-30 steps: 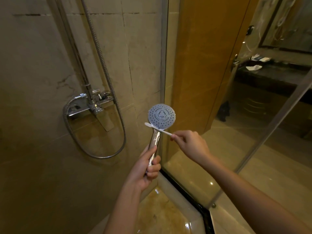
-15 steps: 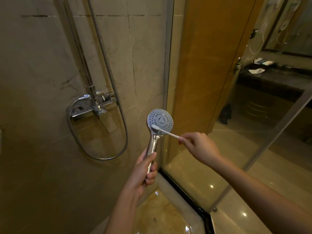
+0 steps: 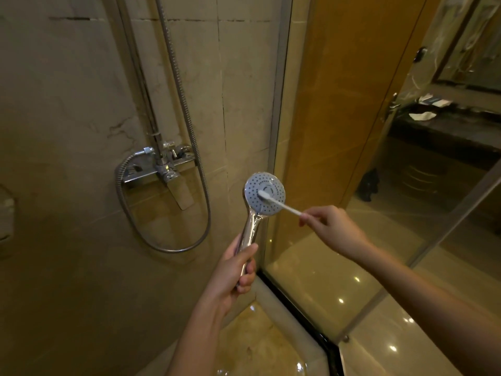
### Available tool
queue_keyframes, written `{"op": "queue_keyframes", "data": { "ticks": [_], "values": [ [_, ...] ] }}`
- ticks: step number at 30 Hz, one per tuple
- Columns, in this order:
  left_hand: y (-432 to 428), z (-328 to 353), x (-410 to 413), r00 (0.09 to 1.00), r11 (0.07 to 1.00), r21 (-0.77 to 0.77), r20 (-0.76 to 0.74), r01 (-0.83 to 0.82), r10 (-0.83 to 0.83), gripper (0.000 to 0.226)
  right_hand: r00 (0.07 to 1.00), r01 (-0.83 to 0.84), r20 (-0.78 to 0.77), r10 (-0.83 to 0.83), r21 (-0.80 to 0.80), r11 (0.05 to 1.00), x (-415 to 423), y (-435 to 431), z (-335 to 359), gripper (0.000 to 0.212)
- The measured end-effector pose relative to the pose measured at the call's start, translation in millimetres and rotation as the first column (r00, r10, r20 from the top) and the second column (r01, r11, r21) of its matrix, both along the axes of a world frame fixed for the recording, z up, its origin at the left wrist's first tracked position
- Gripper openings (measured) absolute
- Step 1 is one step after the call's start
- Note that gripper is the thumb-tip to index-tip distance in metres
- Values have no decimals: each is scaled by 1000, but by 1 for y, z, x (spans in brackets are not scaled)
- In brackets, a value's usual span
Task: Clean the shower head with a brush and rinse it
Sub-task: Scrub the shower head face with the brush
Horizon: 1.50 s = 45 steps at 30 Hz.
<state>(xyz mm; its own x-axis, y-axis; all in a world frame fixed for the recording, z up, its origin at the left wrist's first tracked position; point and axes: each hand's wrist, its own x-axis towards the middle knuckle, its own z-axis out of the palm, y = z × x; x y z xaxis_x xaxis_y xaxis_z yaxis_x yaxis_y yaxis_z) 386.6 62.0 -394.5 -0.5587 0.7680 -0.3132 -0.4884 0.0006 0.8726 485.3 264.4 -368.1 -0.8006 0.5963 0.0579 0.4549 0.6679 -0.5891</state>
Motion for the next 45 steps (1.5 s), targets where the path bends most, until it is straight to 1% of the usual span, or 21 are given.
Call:
{"op": "queue_keyframes", "data": {
  "ticks": [1, 4, 5, 8, 9, 12, 15, 16, 19, 20, 23, 27, 28, 30, 31, 34, 36, 39, 42, 43, 45],
  "values": [
    [0, -1, -2, 1000, 1000, 5, 8, -6, 6, 27, 1000, -4, 12, 4, -9, 1000, -1, -1, 0, 20],
    [2, -1, -3, 1000, 1000, -17, -5, 2, -2, 36, 988, 102, -105, -109, -74, 992, -4, 10, 0, 22],
    [2, -2, -2, 1000, 1000, -24, -16, -4, 4, 38, 988, 98, -114, -108, -89, 991, -5, 8, -2, 23],
    [-3, -3, -4, 999, 999, -29, -33, -38, 37, 40, 998, -8, -55, 3, -88, 996, -4, -10, -10, 22],
    [-3, -4, -4, 999, 999, -36, -39, -34, 32, 38, 998, -3, -61, -2, -84, 996, -5, -11, -11, 22],
    [-2, -2, 1, 999, 998, -63, -35, -22, 20, 29, 986, 72, -140, -92, -141, 987, -8, -3, -11, 22],
    [-3, 0, 4, 1000, 999, -35, -4, -29, 29, 21, 996, -8, -87, -3, -123, 992, -9, -11, -9, 22],
    [-2, 0, 4, 999, 999, -36, 4, -31, 32, 20, 997, -3, -76, -5, -107, 994, -9, -10, -6, 22],
    [0, 0, 10, 1000, 998, -61, 1, -30, 30, 18, 984, 104, -138, -116, -93, 990, -10, 6, -2, 26],
    [0, 0, 12, 1000, 998, -53, 14, -23, 24, 17, 985, 102, -134, -113, -89, 991, -10, 6, -3, 26],
    [0, -1, 12, 998, 999, -30, 54, -16, 18, 17, 999, -10, -33, 9, -51, 999, -8, -8, -6, 25],
    [2, -4, 11, 999, 999, -46, 25, 25, -24, 23, 995, 66, -71, -72, -94, 993, -7, 1, -3, 27],
    [1, -3, 12, 999, 999, -38, 30, 21, -20, 23, 998, 42, -47, -46, -83, 996, -7, -1, -4, 28],
    [1, 0, 12, 999, 1000, -14, 39, 16, -15, 22, 996, -55, 71, 58, -38, 998, -5, -12, -6, 29],
    [3, 1, 11, 999, 1000, -4, 35, 21, -21, 22, 991, -85, 99, 88, -37, 996, -5, -18, -6, 30],
    [8, 6, 10, 999, 1000, 12, 45, 27, -28, 22, 997, -75, -4, 75, -89, 993, -7, -19, -5, 37],
    [8, 10, 7, 998, 998, 47, 42, 36, -38, 25, 996, -69, -61, 64, -83, 994, -7, -21, 1, 37],
    [4, 14, 6, 998, 996, 74, 37, 47, -50, 26, 990, -116, -84, 109, -88, 989, -5, -26, 15, 35],
    [4, 11, 7, 999, 998, 59, 35, 32, -34, 28, 979, -142, -178, 104, -221, 965, -2, -25, 22, 38],
    [4, 9, 8, 999, 999, 46, 31, 26, -27, 29, 977, -126, -196, 80, -234, 964, -1, -21, 24, 39],
    [0, 4, 9, 999, 999, 27, 23, 28, -29, 30, 981, -39, -196, 1, -188, 981, -1, -10, 28, 36]
  ]
}}
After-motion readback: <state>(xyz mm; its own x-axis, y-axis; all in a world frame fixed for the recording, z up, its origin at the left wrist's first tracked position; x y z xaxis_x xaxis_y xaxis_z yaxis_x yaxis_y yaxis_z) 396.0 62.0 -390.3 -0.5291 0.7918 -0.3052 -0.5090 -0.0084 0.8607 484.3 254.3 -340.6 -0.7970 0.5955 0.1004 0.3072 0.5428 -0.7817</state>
